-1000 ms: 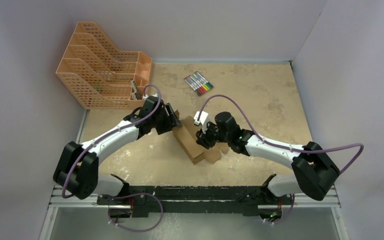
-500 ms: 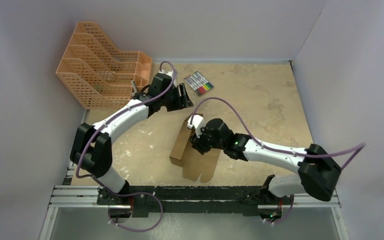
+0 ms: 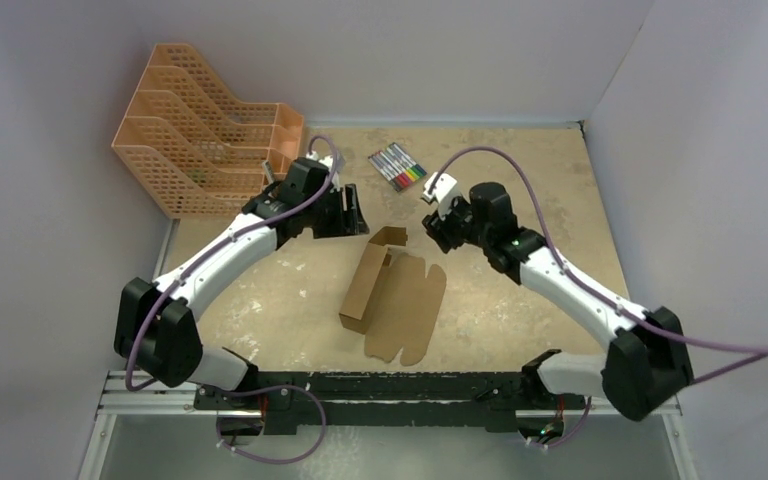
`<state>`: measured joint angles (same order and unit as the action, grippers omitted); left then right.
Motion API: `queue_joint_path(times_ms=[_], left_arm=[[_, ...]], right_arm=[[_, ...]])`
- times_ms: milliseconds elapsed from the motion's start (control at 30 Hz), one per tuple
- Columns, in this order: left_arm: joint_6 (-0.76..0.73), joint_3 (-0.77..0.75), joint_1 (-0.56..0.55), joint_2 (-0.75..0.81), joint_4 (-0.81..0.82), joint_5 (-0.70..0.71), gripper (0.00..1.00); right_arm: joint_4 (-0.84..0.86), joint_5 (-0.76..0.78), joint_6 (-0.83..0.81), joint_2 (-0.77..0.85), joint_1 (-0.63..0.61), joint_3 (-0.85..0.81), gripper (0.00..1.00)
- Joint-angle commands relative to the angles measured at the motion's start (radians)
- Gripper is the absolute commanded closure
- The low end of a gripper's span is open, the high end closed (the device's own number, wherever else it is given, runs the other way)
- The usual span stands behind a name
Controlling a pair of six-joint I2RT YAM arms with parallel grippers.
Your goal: Fold the paper box
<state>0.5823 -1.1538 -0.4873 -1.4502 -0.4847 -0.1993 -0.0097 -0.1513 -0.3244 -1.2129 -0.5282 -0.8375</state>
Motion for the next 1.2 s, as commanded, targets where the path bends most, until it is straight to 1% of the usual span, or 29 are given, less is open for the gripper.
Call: queue_joint_path(times_ms=[0, 67, 267, 333, 367, 467, 633, 733, 800, 867, 967, 1100, 1167], left_arm=[[-0.019, 0.020, -0.046, 0.070, -0.041, 0.030, 0.40], [-0.037, 0.012, -0.080, 0.075, -0.076, 0.088, 0.40], [-0.070, -0.006, -0.197, 0.077, -0.152, 0.254, 0.40], [-0.072, -0.012, -0.235, 0.065, -0.172, 0.304, 0.40], [-0.074, -0.026, -0.271, 0.041, -0.195, 0.338, 0.40], [-0.069, -0.021, -0.300, 0.029, -0.190, 0.352, 0.40], [-0.069, -0.042, -0.334, -0.013, -0.196, 0.366, 0.39], [-0.070, -0.045, -0.351, -0.029, -0.180, 0.365, 0.39], [-0.069, -0.041, -0.357, -0.038, -0.170, 0.365, 0.39], [-0.063, -0.032, -0.357, -0.047, -0.162, 0.361, 0.39], [-0.053, 0.002, -0.357, -0.059, -0.125, 0.352, 0.39], [-0.036, 0.012, -0.358, -0.082, -0.122, 0.394, 0.39], [-0.028, 0.014, -0.357, -0.083, -0.120, 0.420, 0.41]], right_arm=[[0.042, -0.179, -0.071, -0.133, 0.016, -0.110, 0.42], [0.057, -0.236, -0.070, -0.187, 0.017, -0.145, 0.40], [0.082, -0.317, -0.091, -0.321, 0.017, -0.215, 0.39], [0.081, -0.338, -0.101, -0.354, 0.017, -0.228, 0.39], [0.087, -0.364, -0.109, -0.386, 0.017, -0.236, 0.40], [0.090, -0.372, -0.113, -0.413, 0.017, -0.246, 0.41], [0.094, -0.371, -0.135, -0.444, 0.017, -0.249, 0.46], [0.088, -0.369, -0.145, -0.457, 0.017, -0.249, 0.53], [0.077, -0.371, -0.151, -0.457, 0.017, -0.250, 0.60], [0.065, -0.382, -0.159, -0.450, 0.017, -0.248, 0.71], [0.065, -0.390, -0.160, -0.437, 0.017, -0.235, 0.84], [0.051, -0.392, -0.165, -0.432, 0.017, -0.233, 1.00], [0.034, -0.383, -0.171, -0.423, 0.017, -0.235, 1.00]])
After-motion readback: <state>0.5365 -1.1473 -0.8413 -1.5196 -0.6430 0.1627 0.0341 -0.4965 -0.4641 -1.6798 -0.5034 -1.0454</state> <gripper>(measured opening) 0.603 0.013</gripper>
